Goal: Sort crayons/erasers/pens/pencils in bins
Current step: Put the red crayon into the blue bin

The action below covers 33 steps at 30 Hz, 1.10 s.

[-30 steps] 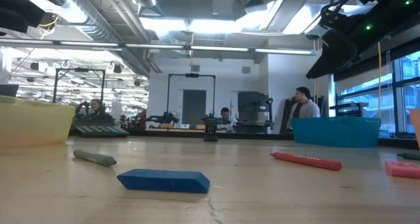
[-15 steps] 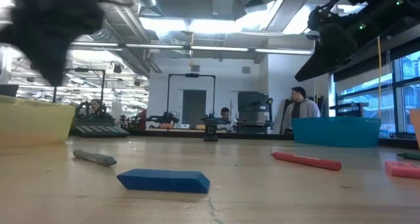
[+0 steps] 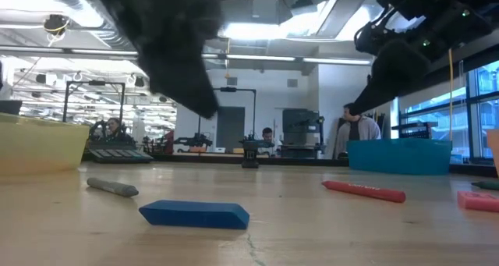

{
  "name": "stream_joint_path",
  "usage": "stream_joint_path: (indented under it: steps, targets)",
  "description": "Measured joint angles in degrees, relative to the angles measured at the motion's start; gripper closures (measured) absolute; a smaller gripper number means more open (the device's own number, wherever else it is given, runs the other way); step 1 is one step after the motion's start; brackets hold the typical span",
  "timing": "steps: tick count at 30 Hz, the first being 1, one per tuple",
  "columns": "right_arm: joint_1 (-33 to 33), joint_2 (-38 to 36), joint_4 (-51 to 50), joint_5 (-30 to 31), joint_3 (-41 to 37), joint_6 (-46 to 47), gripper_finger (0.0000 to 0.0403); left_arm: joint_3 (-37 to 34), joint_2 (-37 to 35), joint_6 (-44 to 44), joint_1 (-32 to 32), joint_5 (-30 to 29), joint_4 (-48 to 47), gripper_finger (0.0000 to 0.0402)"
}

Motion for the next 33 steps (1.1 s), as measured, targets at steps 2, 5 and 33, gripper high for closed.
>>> stream_joint_path:
  steps: [2, 5, 33]
  targets:
    - [0.0, 0.6, 0.4, 0.1, 0.0, -0.1, 0.0205, 0.0, 3.3, 6.2, 1.2, 0.4, 8.8, 0.0299]
    - [0.0, 1.1, 0.9, 0.1, 0.0, -0.3, 0.0205, 0.0, 9.4, 15.1, 3.2, 5.9, 24.9, 0.0299]
    - [0.0, 0.3, -1.1, -5.9, 0.1, -3.1, 0.0205, 17.8, 29.5, 36.9, 8.7, 27.3, 20.3, 0.0301]
